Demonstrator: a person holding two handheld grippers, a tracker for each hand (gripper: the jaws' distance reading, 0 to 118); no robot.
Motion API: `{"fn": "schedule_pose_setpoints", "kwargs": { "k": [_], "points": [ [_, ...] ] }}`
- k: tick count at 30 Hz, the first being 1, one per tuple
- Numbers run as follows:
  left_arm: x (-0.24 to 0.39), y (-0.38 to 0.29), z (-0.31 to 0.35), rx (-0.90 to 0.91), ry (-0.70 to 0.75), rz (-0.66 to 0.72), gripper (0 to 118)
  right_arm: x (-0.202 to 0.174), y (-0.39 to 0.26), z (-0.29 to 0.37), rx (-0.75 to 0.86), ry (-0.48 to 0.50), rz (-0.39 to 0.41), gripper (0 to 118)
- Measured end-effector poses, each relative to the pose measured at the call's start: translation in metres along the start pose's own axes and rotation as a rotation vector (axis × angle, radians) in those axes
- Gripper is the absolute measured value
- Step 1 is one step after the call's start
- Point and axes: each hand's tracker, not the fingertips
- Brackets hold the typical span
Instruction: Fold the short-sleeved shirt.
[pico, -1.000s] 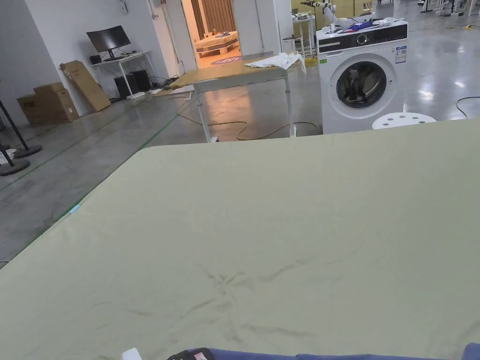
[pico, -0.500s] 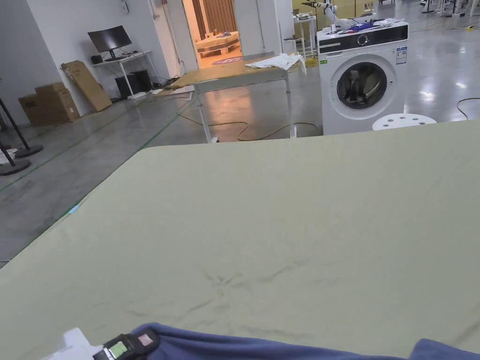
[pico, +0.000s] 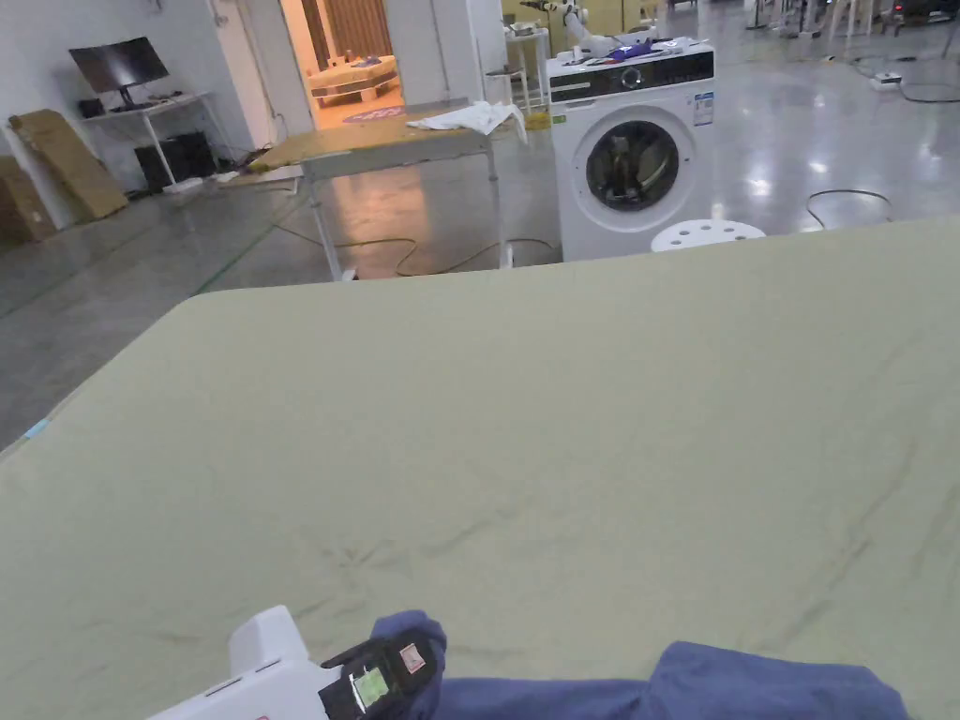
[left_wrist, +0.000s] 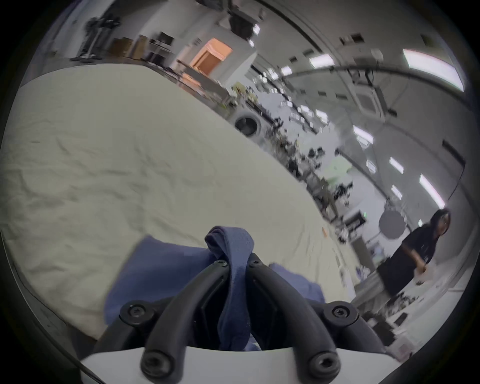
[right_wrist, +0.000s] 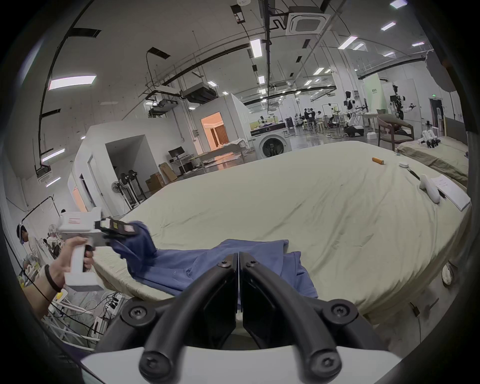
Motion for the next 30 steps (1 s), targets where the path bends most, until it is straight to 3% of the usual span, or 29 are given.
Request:
{"fn": "schedule_pose_setpoints", "kwargs": {
  "k": [4,6,7,10,11,12,13,14,17,24,30],
  "points": [
    [0.016,-0.016,-0.046,-0.097,0.035,0.008,3,0.007,-0.008,0.016,0.004,-0.044,-0.01,0],
    [0.02,-0.02,-0.061,-0.135,0.051,0.009,13,0.014,-0.014,0.022,-0.006,-0.059,-0.038,0],
    [0.021,-0.02,-0.063,-0.15,0.051,0.009,19,0.016,-0.017,0.023,-0.014,-0.067,-0.051,0],
    [0.023,-0.015,-0.059,-0.147,-0.121,0.052,62,0.024,-0.023,0.026,-0.026,-0.096,-0.083,0],
    [0.022,-0.01,-0.054,-0.124,-0.16,0.074,71,0.026,-0.025,0.026,-0.027,-0.1,-0.089,0],
    [0.022,-0.007,-0.048,-0.102,-0.177,0.09,71,0.026,-0.026,0.025,-0.028,-0.103,-0.091,0],
    [0.02,-0.005,-0.044,-0.08,-0.176,0.095,70,0.027,-0.026,0.025,-0.03,-0.105,-0.094,0],
    [0.017,-0.005,-0.04,-0.067,-0.169,0.095,61,0.029,-0.029,0.023,-0.032,-0.104,-0.097,0],
    [0.01,-0.016,-0.043,-0.093,-0.104,0.077,2,0.029,-0.03,0.017,-0.034,-0.09,-0.1,0],
    [0.001,-0.08,-0.101,-0.327,-0.028,0.052,2,0.014,-0.024,0.008,-0.045,-0.06,-0.069,0],
    [0.011,-0.061,-0.081,-0.281,-0.056,0.045,2,0.009,-0.027,0.005,-0.075,-0.049,-0.036,0]
  ]
}}
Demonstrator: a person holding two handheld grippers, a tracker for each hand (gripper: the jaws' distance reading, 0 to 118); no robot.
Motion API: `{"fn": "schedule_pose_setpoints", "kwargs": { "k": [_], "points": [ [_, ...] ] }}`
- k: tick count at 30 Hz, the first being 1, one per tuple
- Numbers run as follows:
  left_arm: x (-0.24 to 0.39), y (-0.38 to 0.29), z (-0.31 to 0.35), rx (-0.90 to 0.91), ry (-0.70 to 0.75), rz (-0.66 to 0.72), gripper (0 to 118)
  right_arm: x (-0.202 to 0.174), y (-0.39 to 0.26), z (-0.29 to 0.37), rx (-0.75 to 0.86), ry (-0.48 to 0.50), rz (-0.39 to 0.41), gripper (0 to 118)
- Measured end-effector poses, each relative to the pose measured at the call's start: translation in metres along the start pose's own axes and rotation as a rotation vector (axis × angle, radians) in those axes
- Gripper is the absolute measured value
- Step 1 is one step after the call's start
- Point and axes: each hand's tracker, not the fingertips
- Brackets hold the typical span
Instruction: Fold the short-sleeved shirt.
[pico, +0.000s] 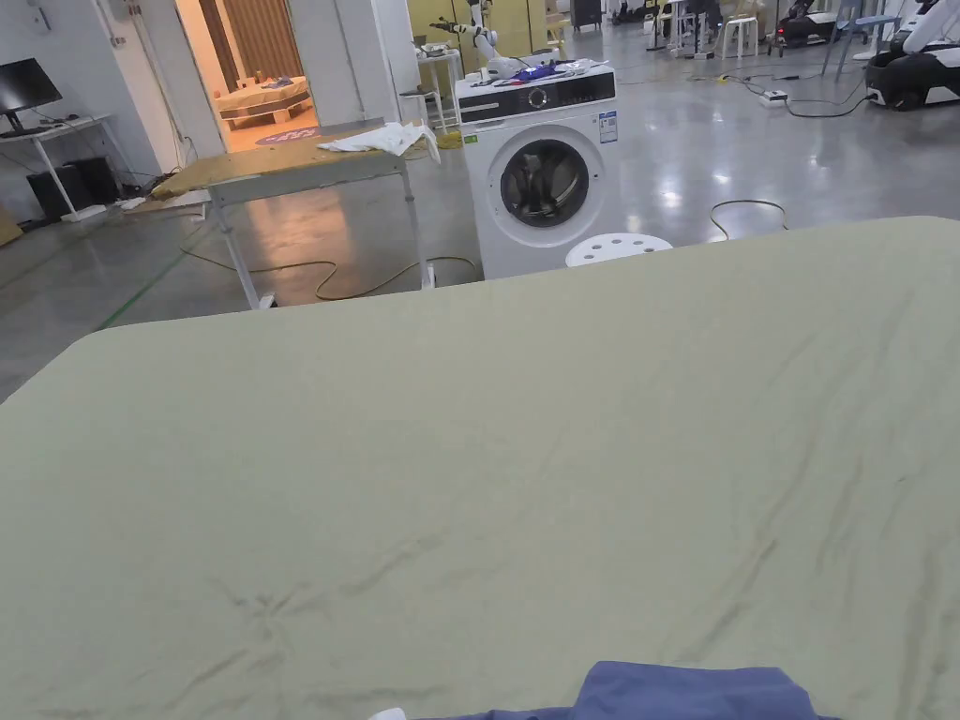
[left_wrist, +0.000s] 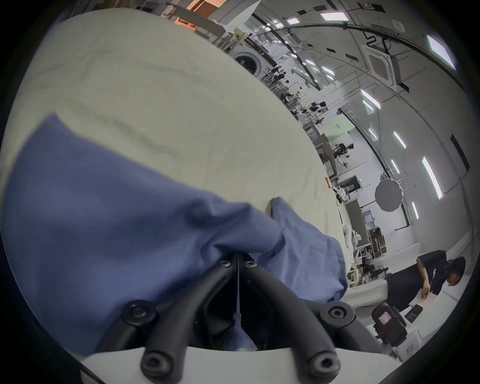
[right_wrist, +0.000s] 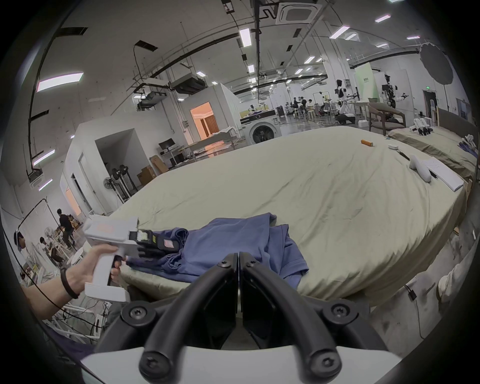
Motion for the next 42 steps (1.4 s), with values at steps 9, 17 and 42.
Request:
{"fn": "schedule_pose_setpoints", "kwargs": {
  "k": [9,17,42],
  "points": [
    [-0.07,0.032,0.124,0.313,0.082,0.051,89,-0.005,0.001,-0.022,-0.037,0.061,-0.006,0],
    [-0.125,0.017,0.086,0.256,-0.077,0.306,45,-0.02,0.002,-0.028,-0.043,0.074,0.025,0],
    [0.027,0.037,0.146,0.359,0.048,-0.228,5,-0.022,0.001,-0.044,-0.064,0.126,-0.01,0]
  ]
}}
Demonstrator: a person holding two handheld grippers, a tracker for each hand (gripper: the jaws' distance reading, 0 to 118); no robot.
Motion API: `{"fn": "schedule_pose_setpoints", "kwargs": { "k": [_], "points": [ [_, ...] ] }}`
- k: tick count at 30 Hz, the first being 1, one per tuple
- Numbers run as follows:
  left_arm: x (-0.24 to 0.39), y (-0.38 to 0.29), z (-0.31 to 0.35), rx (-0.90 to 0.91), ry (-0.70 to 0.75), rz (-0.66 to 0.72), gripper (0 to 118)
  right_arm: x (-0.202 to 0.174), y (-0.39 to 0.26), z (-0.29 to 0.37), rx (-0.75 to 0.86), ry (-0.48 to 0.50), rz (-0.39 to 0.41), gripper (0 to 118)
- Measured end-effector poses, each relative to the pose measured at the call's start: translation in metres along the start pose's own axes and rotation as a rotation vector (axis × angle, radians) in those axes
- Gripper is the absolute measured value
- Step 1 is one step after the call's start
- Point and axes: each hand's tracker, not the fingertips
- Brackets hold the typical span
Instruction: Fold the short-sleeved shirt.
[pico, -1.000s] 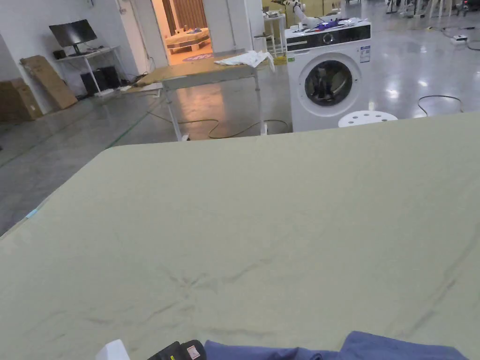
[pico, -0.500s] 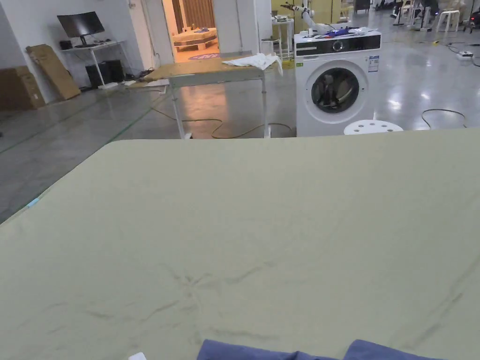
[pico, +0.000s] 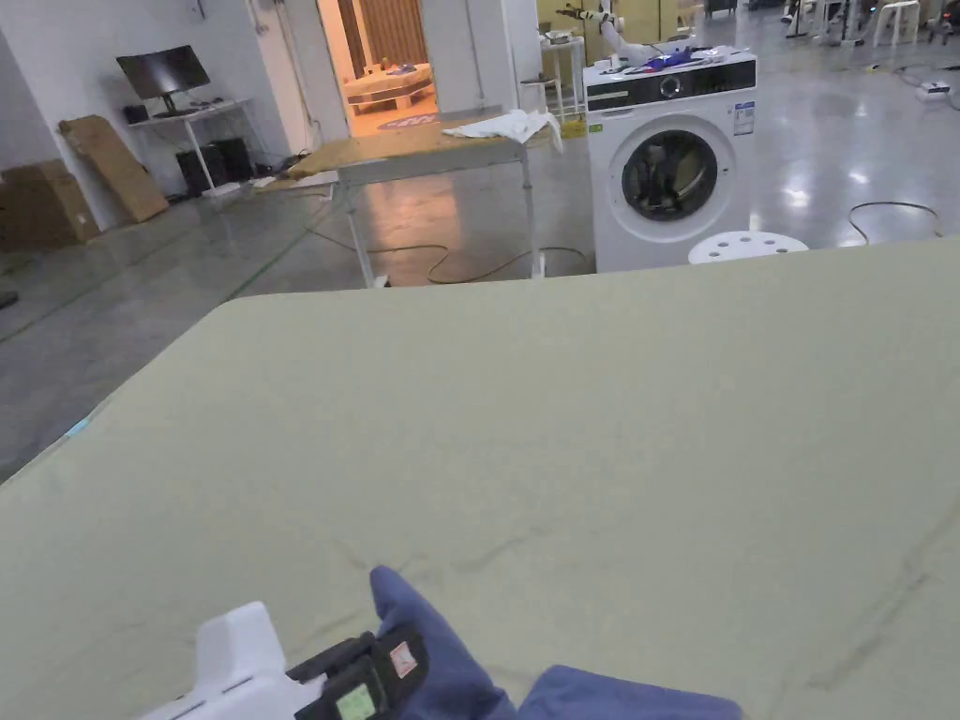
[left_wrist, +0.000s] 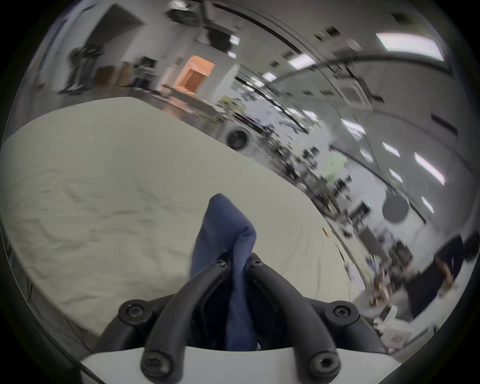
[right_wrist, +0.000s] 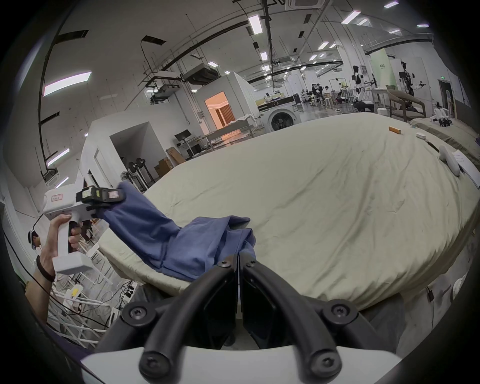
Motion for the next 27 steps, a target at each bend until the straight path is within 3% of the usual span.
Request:
{"fn": "schedule_pose_setpoints", "kwargs": {
  "k": [5,10,13,15,16,17,19,20,21,25,27],
  "points": [
    [0.055,-0.048,-0.079,-0.191,-0.07,-0.154,5,0.002,-0.002,0.02,0.022,-0.031,0.0,0],
    [0.074,-0.089,-0.132,-0.319,-0.069,-0.201,10,0.013,-0.012,0.034,0.02,-0.098,-0.028,0],
    [0.079,-0.094,-0.136,-0.326,-0.035,-0.277,23,0.017,-0.015,0.036,0.01,-0.106,-0.041,0],
    [0.079,-0.081,-0.121,-0.275,-0.096,-0.215,63,0.02,-0.016,0.036,0.005,-0.106,-0.048,0],
    [0.074,-0.073,-0.112,-0.235,-0.118,-0.185,71,0.021,-0.017,0.035,0.003,-0.103,-0.054,0],
    [0.069,-0.063,-0.101,-0.195,-0.135,-0.143,68,0.023,-0.017,0.032,-0.002,-0.097,-0.062,0],
    [0.06,-0.055,-0.087,-0.136,-0.136,-0.05,43,0.026,-0.019,0.027,-0.01,-0.091,-0.079,0],
    [0.053,-0.054,-0.084,-0.103,-0.111,0.006,25,0.026,-0.019,0.023,-0.015,-0.086,-0.087,0],
    [0.047,-0.056,-0.087,-0.1,-0.101,0.029,18,0.026,-0.019,0.02,-0.02,-0.08,-0.098,0],
    [0.047,-0.081,-0.12,-0.244,-0.138,0.077,10,0.02,-0.017,0.012,-0.03,-0.043,-0.114,0],
    [0.057,-0.101,-0.139,-0.344,-0.166,0.027,8,0.014,-0.017,0.012,-0.036,-0.046,-0.093,0]
  ]
}}
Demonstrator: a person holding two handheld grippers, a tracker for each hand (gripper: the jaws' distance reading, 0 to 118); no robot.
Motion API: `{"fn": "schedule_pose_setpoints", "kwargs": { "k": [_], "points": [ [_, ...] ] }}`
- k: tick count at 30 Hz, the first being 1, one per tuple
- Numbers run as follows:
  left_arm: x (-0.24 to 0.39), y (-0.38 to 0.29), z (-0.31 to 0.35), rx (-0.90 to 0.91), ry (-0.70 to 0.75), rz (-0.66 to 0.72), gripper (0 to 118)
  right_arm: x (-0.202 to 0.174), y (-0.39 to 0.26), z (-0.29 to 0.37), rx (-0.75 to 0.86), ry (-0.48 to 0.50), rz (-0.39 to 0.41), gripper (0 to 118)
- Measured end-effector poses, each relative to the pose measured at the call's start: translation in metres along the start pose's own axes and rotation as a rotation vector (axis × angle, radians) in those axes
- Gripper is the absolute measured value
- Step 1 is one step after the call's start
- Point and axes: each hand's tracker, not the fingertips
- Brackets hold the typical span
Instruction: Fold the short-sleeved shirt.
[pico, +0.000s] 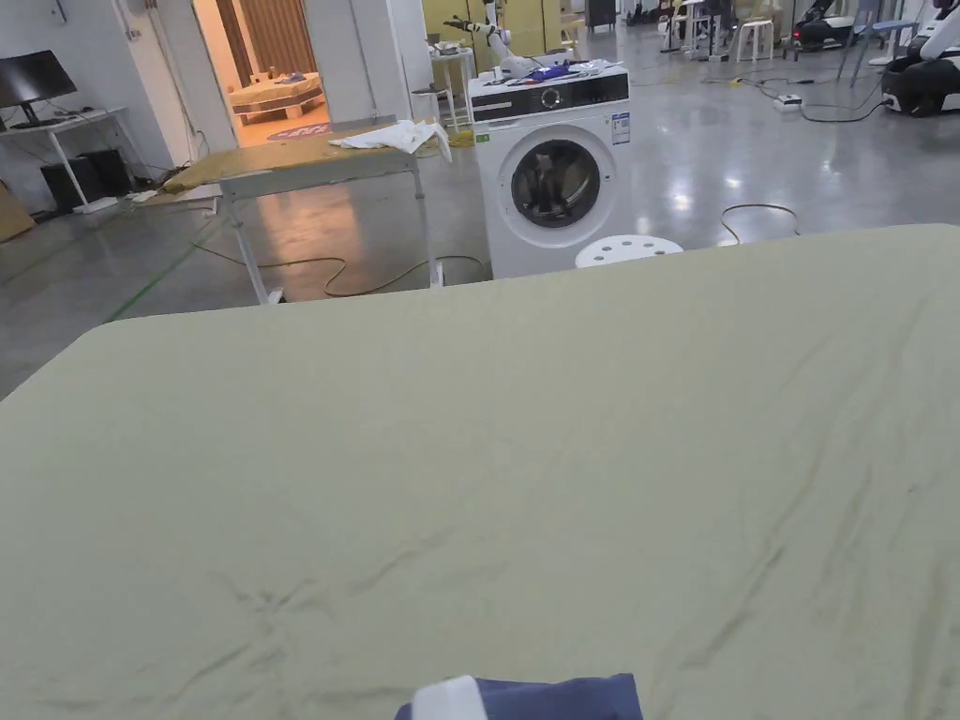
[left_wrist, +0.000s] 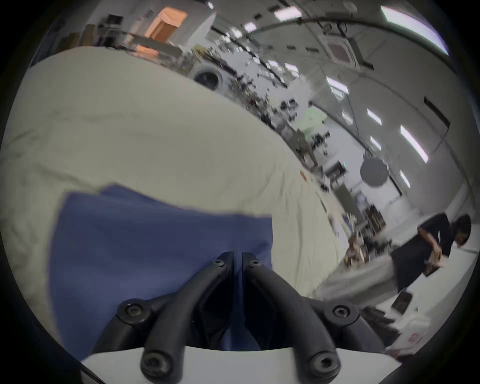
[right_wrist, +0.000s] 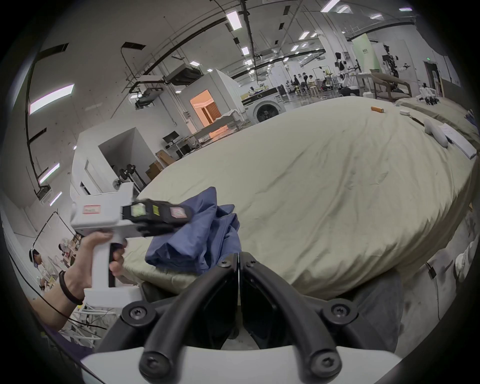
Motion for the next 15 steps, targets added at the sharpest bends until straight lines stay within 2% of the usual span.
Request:
{"fn": "schedule_pose_setpoints", "kwargs": {
  "k": [4,8,9,10,11,12,13,14,15],
  "points": [
    [0.0,-0.024,-0.042,-0.147,0.088,-0.142,5,-0.002,-0.008,0.002,-0.015,-0.009,0.001,0],
    [0.002,-0.014,-0.026,-0.085,0.057,-0.088,7,0.001,-0.009,-0.01,-0.057,-0.01,-0.015,0],
    [0.004,-0.01,-0.015,-0.04,0.07,-0.13,13,-0.001,-0.004,-0.019,-0.065,-0.005,-0.015,0],
    [0.006,-0.009,-0.006,-0.009,0.088,-0.169,26,-0.004,0.002,-0.028,-0.071,0.008,-0.007,0],
    [0.007,-0.007,0.008,0.045,0.112,-0.206,55,-0.009,0.011,-0.04,-0.078,0.044,0.016,0],
    [0.005,-0.006,0.023,0.099,0.126,-0.227,74,-0.016,0.021,-0.053,-0.089,0.084,0.042,0],
    [0.006,-0.004,0.038,0.139,0.134,-0.222,83,-0.022,0.028,-0.065,-0.1,0.115,0.061,0],
    [0.003,-0.003,0.051,0.168,0.134,-0.205,84,-0.028,0.035,-0.079,-0.115,0.133,0.073,0],
    [-0.003,-0.003,0.067,0.203,0.146,-0.181,84,-0.035,0.043,-0.1,-0.15,0.097,0.052,0]
  ]
}}
